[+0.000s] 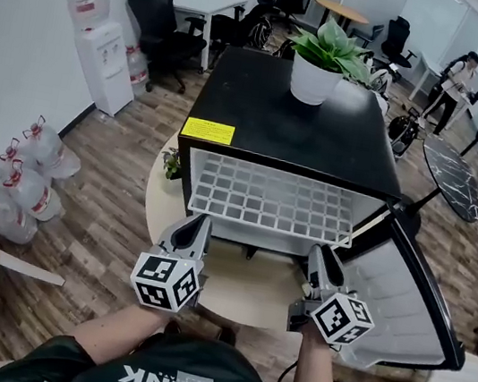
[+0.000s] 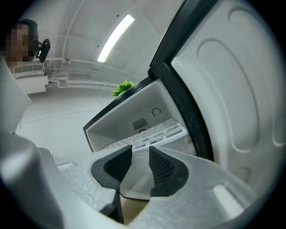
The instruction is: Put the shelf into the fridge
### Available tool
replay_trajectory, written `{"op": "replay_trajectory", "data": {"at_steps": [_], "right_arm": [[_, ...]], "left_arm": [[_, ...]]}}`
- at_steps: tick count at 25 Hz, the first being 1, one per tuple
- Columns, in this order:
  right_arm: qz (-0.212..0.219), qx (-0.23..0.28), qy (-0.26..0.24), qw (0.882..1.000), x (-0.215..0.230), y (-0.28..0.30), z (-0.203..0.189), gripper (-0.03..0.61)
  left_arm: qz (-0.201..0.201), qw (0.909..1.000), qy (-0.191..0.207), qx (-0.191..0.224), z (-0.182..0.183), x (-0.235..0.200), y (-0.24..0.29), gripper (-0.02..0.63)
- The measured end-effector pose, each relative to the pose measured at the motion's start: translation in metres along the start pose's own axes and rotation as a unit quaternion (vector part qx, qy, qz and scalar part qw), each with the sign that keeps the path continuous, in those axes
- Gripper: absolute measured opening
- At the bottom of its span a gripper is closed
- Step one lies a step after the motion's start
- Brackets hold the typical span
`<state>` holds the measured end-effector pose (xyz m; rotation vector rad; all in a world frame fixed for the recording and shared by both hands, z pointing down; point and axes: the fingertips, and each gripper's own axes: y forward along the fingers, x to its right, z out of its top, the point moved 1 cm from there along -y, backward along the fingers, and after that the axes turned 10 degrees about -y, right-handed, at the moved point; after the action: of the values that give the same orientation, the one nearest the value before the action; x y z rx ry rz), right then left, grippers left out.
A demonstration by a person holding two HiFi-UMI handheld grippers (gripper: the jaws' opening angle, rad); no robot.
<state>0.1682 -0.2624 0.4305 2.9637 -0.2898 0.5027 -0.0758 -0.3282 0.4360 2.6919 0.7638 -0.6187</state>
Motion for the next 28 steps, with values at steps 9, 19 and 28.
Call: {"op": "replay_trajectory", "data": {"at_steps": [9, 19, 28], "right_arm": [[-0.043, -0.012, -0.049, 0.998, 0.017, 0.005, 0.0, 0.025], [-0.047, -0.018, -0.055, 0.997, 0.024, 0.026, 0.009, 0.025], [-0.049, -0.025, -0.056, 0.997, 0.034, 0.049, 0.013, 0.025]], "left_arm": [[-0.001, 1.0, 0.002, -0.004, 0.001, 0.002, 0.003, 0.009], [0.007, 0.9999, 0.015, -0.001, 0.011, -0.002, 0.023, 0.009], [0.018, 0.9994, 0.031, 0.003, 0.017, -0.009, 0.046, 0.009]]}}
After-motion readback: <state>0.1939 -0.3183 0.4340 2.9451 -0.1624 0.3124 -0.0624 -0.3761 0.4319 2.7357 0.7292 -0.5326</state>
